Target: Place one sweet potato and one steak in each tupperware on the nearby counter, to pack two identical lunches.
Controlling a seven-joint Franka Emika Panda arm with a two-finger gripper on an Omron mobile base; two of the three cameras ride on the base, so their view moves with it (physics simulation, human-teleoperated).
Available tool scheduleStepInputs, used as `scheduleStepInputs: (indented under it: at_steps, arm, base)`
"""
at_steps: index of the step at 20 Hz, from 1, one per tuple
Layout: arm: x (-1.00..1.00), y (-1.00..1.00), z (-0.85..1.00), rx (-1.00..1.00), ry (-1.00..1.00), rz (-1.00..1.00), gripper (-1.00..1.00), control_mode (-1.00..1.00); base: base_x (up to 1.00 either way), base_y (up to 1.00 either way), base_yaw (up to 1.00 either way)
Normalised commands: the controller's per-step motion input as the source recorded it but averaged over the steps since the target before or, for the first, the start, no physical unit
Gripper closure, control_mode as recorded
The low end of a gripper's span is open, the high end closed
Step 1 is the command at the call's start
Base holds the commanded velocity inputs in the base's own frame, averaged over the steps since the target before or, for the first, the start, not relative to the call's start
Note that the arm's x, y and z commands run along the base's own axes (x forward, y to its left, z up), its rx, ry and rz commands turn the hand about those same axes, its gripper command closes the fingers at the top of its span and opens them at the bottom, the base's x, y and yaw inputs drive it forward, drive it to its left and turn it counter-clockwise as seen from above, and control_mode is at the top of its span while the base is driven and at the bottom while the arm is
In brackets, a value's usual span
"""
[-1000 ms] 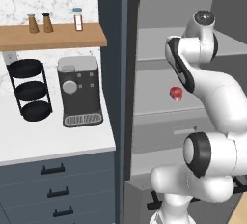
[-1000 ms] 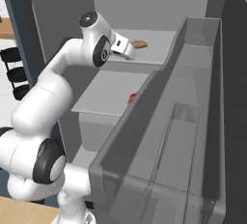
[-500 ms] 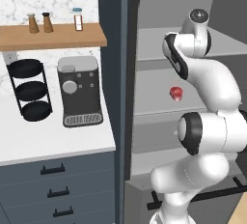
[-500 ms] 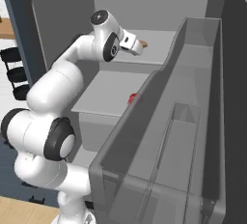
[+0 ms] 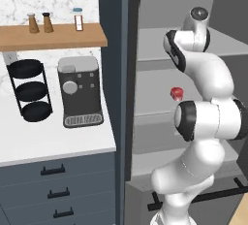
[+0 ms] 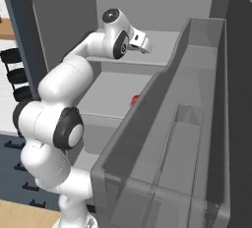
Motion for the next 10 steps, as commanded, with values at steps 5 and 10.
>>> scheduleStepInputs:
  at_steps: [5, 10]
  arm:
    - [0.34, 0.0, -0.03, 0.0, 0.0, -0.04, -1.0, -1.0]
    - [0.35, -0.03, -0.03, 0.0, 0.0, -0.03, -1.0, -1.0]
  base:
    - [0.0, 0.0, 0.0]
    - [0.0, 0.0, 0.0]
